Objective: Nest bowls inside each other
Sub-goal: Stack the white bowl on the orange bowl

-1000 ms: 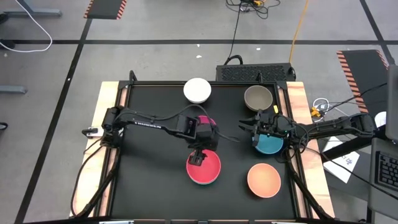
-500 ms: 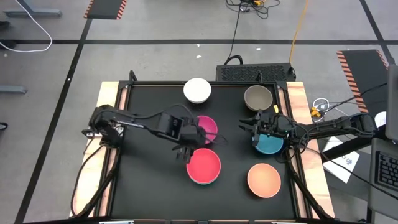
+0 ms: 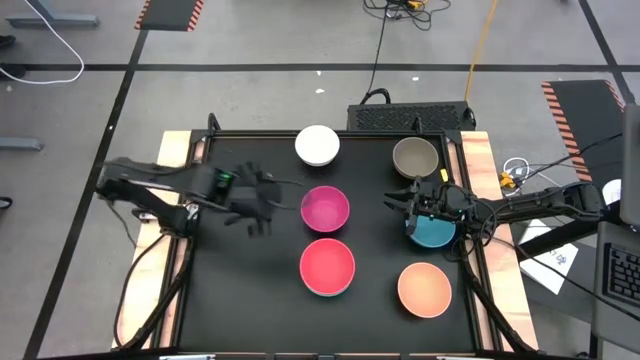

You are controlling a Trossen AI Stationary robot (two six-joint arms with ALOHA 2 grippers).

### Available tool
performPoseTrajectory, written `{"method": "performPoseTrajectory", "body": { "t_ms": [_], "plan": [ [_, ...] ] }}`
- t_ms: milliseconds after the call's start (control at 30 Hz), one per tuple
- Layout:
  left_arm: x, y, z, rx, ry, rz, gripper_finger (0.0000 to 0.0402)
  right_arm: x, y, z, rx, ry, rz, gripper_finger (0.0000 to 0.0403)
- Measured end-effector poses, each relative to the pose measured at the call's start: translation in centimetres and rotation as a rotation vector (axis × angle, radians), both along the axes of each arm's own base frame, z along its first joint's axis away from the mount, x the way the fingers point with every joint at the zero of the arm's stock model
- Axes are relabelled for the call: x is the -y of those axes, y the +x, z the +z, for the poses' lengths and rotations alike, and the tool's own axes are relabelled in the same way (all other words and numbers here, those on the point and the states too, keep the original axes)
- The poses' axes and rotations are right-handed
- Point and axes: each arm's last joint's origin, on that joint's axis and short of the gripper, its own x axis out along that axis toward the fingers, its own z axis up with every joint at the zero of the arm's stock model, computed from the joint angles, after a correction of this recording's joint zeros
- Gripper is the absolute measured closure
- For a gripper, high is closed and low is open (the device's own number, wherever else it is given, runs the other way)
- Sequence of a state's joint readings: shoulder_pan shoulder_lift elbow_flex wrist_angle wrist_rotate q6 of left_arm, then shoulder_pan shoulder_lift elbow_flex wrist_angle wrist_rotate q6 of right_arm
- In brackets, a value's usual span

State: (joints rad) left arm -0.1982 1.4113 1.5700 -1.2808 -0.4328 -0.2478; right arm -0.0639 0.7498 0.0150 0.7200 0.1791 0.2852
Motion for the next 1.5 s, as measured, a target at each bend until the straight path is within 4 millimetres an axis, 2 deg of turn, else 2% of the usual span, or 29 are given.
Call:
{"method": "performPoseTrajectory", "body": {
  "t_ms": [167, 300, 400, 567, 700, 900, 967, 1033, 1167, 1333, 1500],
  "plan": [
    [-0.4, -5.2, 1.7, 0.295, -0.065, 0.007, 0.0133, 0.0, 0.0, 0.1, 0.009, -0.002, -0.001, 0.0281],
    [-0.8, -7.7, 0.2, 0.431, -0.121, 0.042, 0.0133, 0.0, 0.0, 0.0, -0.002, -0.009, 0.0, 0.0281],
    [-0.9, -8.1, -1.6, 0.412, -0.147, 0.019, 0.0133, 0.0, 0.0, -0.1, -0.013, -0.008, 0.0, 0.0281],
    [-1.0, -8.3, -3.6, 0.39, -0.03, 0.02, 0.0133, 0.0, 0.0, -0.1, -0.012, -0.01, 0.0, 0.0281],
    [-0.9, -8.9, -5.7, 0.396, 0.055, 0.051, 0.0133, -0.1, 0.0, 0.3, 0.011, -0.084, 0.024, 0.0281],
    [-0.9, -9.9, -7.6, 0.505, -0.039, 0.01, 0.0133, -0.1, 0.0, 1.5, 0.115, -0.155, 0.021, 0.0281],
    [-0.9, -10.1, -8.0, 0.539, -0.056, -0.024, 0.0133, 0.0, 0.1, 1.2, 0.076, -0.163, 0.011, 0.0281],
    [-0.9, -10.2, -8.4, 0.563, -0.066, -0.037, 0.0133, 0.2, 0.3, 0.7, -0.047, -0.183, -0.008, 0.0281],
    [-0.8, -10.0, -9.0, 0.595, -0.075, -0.04, 0.0133, 1.3, 1.7, 4.1, -0.08, -0.241, -0.062, 0.0281],
    [-0.8, -9.9, -10.4, 0.549, -0.065, -0.043, 0.0133, 3.6, 2.0, 7.9, -0.037, -0.317, -0.2, 0.0281],
    [-0.8, -9.8, -11.5, 0.521, -0.031, -0.063, 0.0133, 7.1, 2.2, 9.9, -0.049, -0.296, -0.282, 0.0281]
  ]
}}
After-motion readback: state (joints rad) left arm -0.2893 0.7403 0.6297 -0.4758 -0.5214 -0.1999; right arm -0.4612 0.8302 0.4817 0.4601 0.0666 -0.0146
